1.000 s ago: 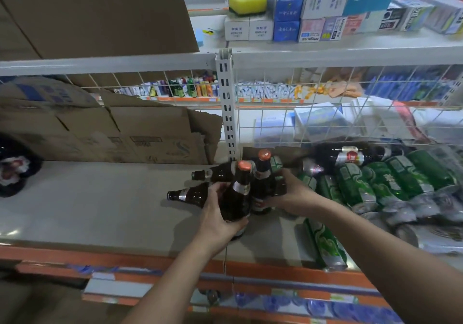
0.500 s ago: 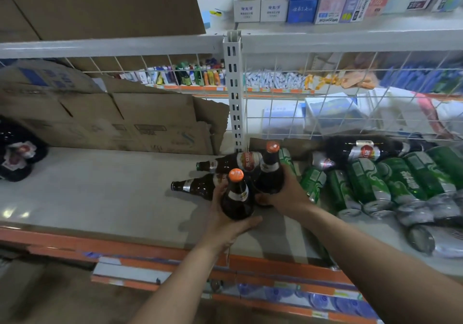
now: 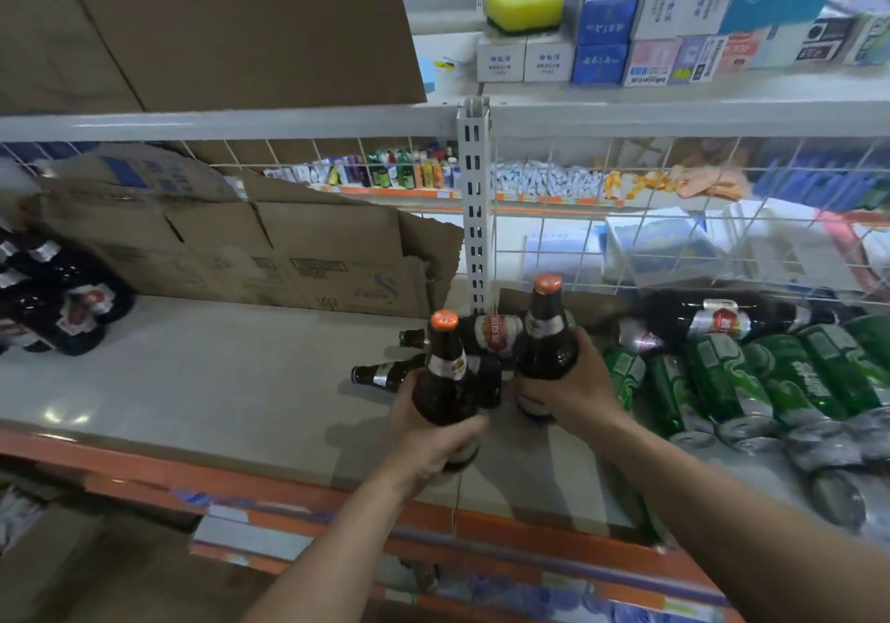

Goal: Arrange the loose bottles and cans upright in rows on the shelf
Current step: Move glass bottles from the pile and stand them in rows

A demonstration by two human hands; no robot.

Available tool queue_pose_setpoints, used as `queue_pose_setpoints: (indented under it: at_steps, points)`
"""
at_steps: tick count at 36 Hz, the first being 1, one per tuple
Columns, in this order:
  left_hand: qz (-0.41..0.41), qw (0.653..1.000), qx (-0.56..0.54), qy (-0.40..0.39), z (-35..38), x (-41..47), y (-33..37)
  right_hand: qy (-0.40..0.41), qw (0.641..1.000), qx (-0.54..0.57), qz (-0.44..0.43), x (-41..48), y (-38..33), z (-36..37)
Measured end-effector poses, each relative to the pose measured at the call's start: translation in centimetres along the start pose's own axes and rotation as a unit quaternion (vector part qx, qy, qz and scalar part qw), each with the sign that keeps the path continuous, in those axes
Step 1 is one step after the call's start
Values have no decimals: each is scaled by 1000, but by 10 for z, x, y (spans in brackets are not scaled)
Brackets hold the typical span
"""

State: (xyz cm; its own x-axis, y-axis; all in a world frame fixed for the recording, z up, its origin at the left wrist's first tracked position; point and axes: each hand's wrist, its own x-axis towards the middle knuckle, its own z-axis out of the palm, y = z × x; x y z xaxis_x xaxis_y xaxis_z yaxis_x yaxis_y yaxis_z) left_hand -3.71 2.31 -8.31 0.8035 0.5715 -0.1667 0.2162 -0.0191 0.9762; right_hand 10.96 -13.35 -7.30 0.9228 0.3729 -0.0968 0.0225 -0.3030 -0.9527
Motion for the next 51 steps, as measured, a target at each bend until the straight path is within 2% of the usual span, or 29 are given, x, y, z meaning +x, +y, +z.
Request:
queue_pose_setpoints:
  at_steps: [5,7,11,17,22,25,30,34,36,38,40,44,47,51]
  points:
    - [37,997,20,72,-49,2,37,-41,998,10,-52,-2,-40,-3]
    - [52,993,4,108,-71,2,49,-66,995,17,-73,-3,-59,7]
    - [57,990,-14,132,-121,-7,72,-130,983,50,-117,-9,-99,43]
    - [57,961,2,271,-201,-45,83,-256,952,149,-78,-26,-141,119]
    - [61,939,-15,339,-253,-81,87,-318,939,86,-100,-42,-159,182]
    - [63,928,-22,367,-285,-103,86,-316,934,56,-156,-63,-177,216]
    - [48,917,-20,395,-346,-140,77,-400,910,44,-104,-90,-195,290]
    - [28,906,-5,423,-404,-167,62,-456,878,36,-143,-130,-220,344]
    - [22,897,-8,441,-428,-177,53,-448,875,2,-186,-143,-227,369]
    - [17,894,-5,447,-448,-186,47,-442,878,11,-181,-150,-228,396]
    - [20,892,-7,451,-466,-192,40,-436,872,3,-221,-160,-239,414]
    - [10,897,-16,442,-503,-192,32,-433,876,-25,-213,-157,-245,456]
    - [5,897,-20,441,-528,-181,25,-459,870,-42,-174,-148,-249,482]
    - [7,889,-10,458,-557,-158,22,-454,874,-32,-173,-134,-256,521]
